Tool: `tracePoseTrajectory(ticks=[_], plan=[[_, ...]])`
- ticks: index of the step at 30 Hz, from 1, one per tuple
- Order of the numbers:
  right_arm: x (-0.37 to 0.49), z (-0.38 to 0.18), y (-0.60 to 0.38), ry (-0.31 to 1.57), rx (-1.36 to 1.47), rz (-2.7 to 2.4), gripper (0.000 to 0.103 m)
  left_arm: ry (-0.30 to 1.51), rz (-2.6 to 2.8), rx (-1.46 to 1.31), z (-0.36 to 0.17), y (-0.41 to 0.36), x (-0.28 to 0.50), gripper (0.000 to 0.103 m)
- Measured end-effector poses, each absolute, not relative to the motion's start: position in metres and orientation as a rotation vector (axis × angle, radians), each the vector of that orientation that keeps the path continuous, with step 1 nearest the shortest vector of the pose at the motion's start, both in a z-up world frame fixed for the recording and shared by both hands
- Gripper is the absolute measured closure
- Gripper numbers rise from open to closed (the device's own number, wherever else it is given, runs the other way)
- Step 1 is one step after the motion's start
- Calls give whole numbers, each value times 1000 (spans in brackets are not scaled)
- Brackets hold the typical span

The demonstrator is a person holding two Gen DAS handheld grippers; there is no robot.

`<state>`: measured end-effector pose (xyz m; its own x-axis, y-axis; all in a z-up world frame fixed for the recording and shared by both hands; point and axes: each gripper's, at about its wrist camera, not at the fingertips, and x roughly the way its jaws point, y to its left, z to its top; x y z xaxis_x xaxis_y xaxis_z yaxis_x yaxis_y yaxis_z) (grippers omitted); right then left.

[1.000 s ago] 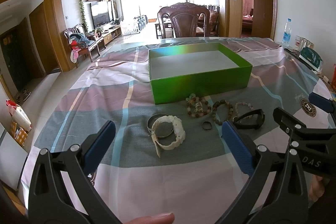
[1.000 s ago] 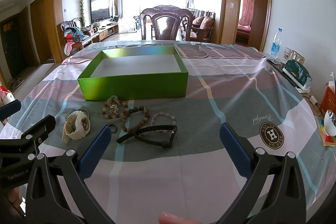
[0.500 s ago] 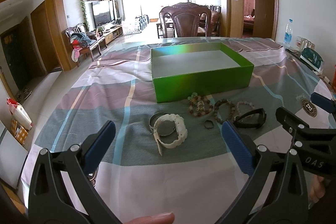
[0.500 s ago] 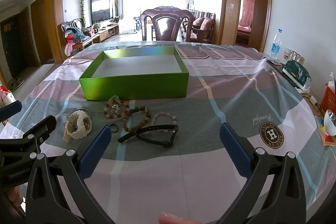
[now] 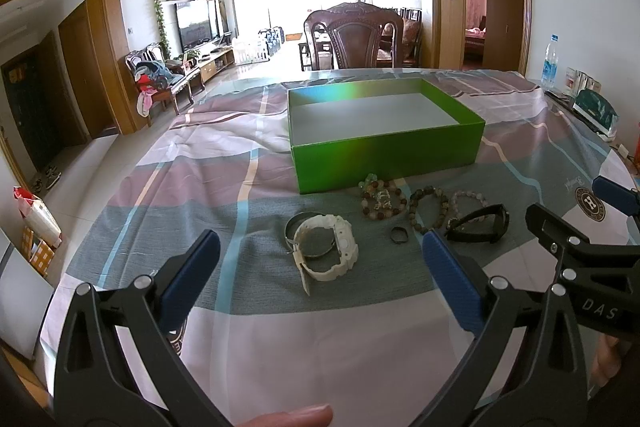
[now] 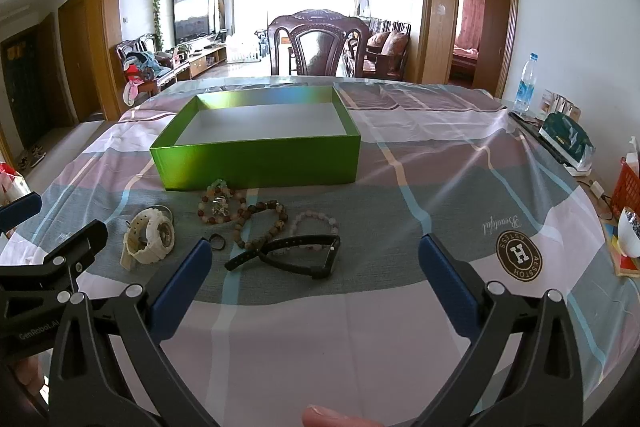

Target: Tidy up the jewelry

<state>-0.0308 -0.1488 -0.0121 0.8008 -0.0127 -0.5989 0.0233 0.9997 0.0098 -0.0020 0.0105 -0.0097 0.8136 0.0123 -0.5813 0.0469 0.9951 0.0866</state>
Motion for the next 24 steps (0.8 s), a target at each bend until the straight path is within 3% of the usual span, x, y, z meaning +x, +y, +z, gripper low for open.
tracePoseTrajectory(ticks=[24], plan=[[-29, -17, -147, 645, 19, -19, 2, 624, -19, 100, -10, 11, -2, 3]])
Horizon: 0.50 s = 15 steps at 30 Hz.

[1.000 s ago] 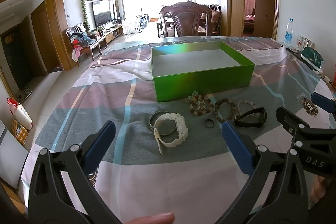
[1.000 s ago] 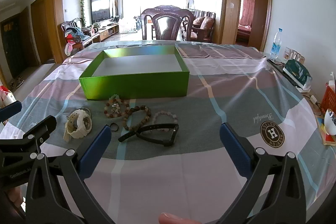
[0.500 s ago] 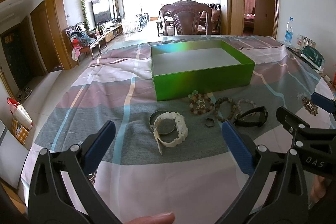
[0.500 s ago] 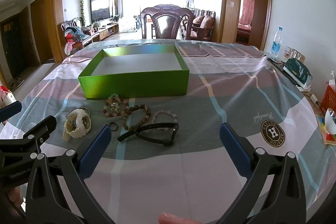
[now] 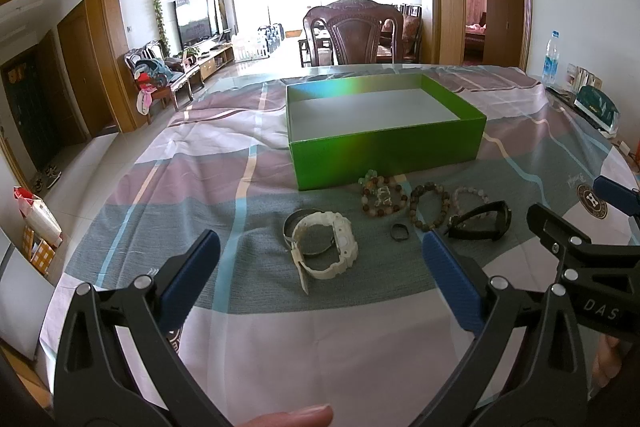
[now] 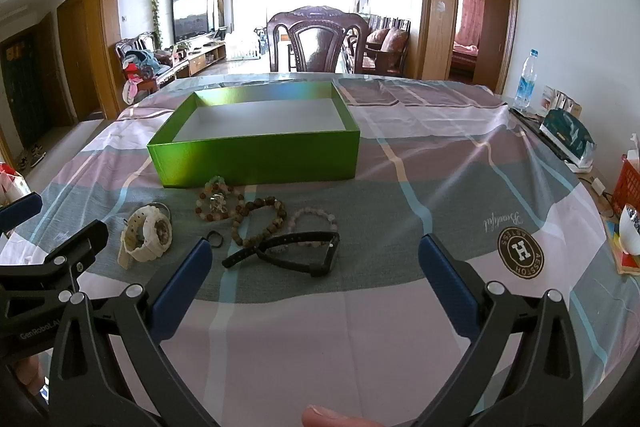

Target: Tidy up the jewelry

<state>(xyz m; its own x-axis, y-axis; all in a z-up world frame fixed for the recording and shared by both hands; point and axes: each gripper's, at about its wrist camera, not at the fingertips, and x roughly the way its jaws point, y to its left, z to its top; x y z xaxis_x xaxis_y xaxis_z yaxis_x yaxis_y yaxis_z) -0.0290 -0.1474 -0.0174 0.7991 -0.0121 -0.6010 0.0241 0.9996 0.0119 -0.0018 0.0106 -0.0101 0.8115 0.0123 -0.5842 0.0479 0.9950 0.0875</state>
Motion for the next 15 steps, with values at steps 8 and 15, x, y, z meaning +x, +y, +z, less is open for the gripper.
tracePoseTrajectory(ticks=[8, 15], plan=[[-29, -16, -148, 644, 20, -18, 2, 625, -18, 100, -11, 11, -2, 3], [-29, -16, -149, 646, 20, -18, 2, 627, -19, 100, -10, 10, -2, 3]])
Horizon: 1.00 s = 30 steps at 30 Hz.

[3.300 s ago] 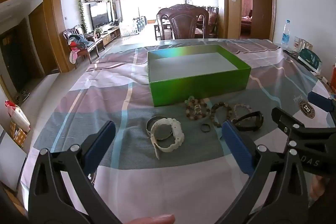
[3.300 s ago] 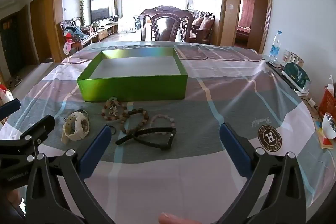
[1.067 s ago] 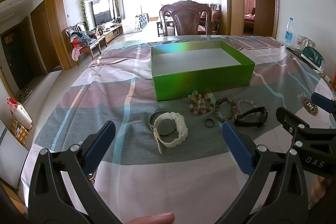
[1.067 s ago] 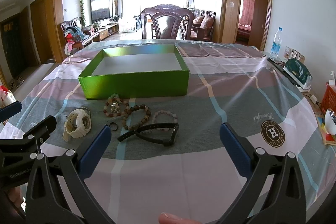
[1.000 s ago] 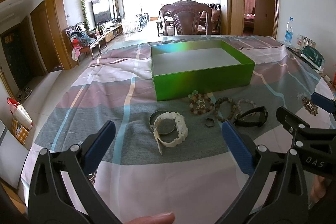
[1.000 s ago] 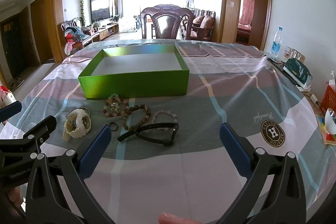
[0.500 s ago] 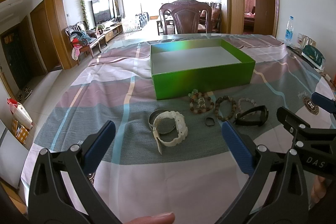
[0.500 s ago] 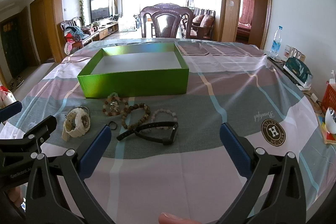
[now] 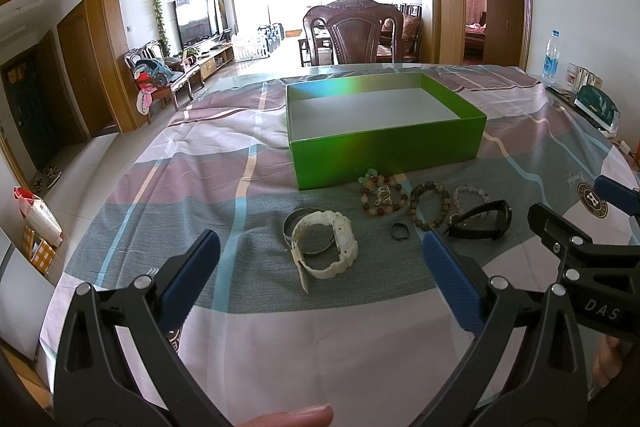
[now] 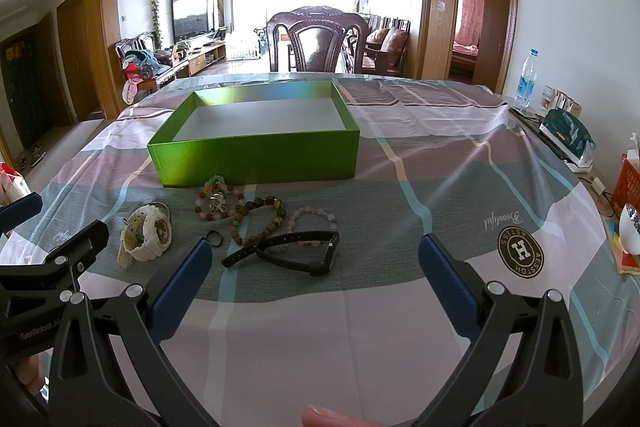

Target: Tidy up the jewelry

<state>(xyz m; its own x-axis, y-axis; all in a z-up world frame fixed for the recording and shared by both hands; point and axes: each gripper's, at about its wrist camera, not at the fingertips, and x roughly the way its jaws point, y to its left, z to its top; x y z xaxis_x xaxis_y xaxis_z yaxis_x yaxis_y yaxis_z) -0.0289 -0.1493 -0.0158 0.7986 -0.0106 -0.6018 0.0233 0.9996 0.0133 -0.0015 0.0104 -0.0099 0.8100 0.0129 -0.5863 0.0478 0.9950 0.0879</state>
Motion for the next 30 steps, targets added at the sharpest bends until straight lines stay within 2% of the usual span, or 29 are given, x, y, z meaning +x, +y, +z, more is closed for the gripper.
tracePoseTrajectory(ticks=[14, 17, 20, 21, 23, 25, 26, 29, 30], plan=[[-26, -22, -150, 662, -1, -22, 2, 650, -31, 114, -18, 12, -1, 3], [-12, -42, -170, 756, -87, -66, 2, 694, -32, 154, -31, 14, 4, 3], [-4, -62, -198, 885, -56, -75, 3, 751, -49, 171, -44, 16, 12, 3], [-2, -65, -203, 914, -43, -70, 8, 770, -58, 160, -46, 15, 18, 4], [0, -77, -218, 982, 22, -64, 28, 826, -88, 118, -53, 20, 25, 19], [2, -82, -223, 1012, 77, -46, 52, 868, -95, 88, -56, 25, 33, 50], [5, -82, -222, 1020, 93, -29, 55, 896, -98, 68, -60, 29, 37, 55], [14, -78, -212, 1021, 106, 36, 55, 947, -122, 37, -64, 32, 48, 55], [20, -75, -206, 1016, 98, 60, 55, 951, -124, 32, -63, 32, 51, 44]])
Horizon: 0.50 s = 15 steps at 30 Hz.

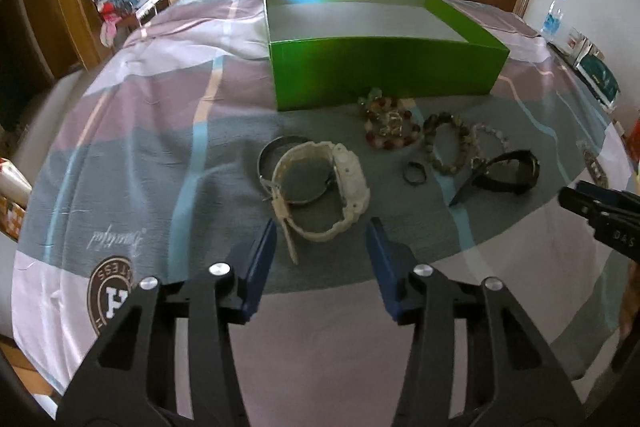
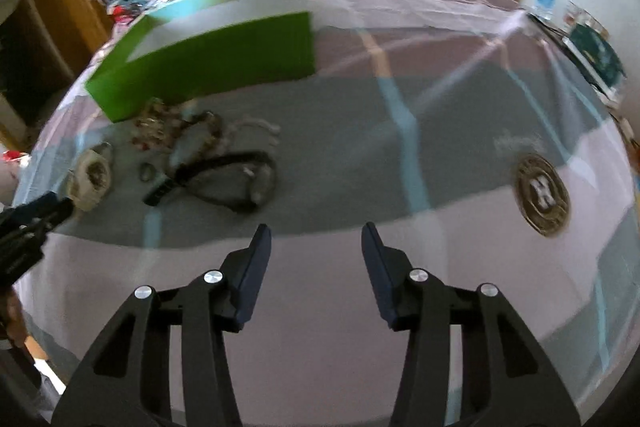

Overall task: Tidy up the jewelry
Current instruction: 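Grasp the white watch with the left tool while the right tool grasps the black sunglasses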

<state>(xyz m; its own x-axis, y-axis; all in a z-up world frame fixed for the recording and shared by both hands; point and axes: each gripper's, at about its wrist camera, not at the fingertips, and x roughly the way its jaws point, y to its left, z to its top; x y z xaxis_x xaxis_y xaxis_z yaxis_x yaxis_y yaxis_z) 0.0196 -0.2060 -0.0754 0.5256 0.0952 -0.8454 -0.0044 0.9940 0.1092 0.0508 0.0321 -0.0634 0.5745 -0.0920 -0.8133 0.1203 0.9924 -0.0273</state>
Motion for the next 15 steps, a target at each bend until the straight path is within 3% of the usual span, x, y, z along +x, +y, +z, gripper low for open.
tracePoseTrajectory(ticks=[1, 2, 8, 11, 12, 13, 15], plan=[[25, -73, -201, 1012, 92, 79, 55, 940, -122, 38, -60, 32, 53, 35], [31, -71, -194, 1004, 82, 99, 55, 934, -116, 45, -60, 30, 57, 31], [56, -75, -167, 1028, 7, 134, 54, 985, -143, 58, -69, 17, 78, 25], [62, -85, -164, 1057, 1, 146, 48, 1009, -117, 65, -80, 17, 89, 27], [65, -87, -165, 1059, 0, 145, 44, 1018, -113, 57, -83, 19, 92, 34], [65, -90, -165, 1059, -2, 144, 44, 1020, -103, 56, -84, 20, 94, 44], [65, -92, -165, 1063, -7, 152, 48, 1021, -108, 34, -84, 25, 96, 45]])
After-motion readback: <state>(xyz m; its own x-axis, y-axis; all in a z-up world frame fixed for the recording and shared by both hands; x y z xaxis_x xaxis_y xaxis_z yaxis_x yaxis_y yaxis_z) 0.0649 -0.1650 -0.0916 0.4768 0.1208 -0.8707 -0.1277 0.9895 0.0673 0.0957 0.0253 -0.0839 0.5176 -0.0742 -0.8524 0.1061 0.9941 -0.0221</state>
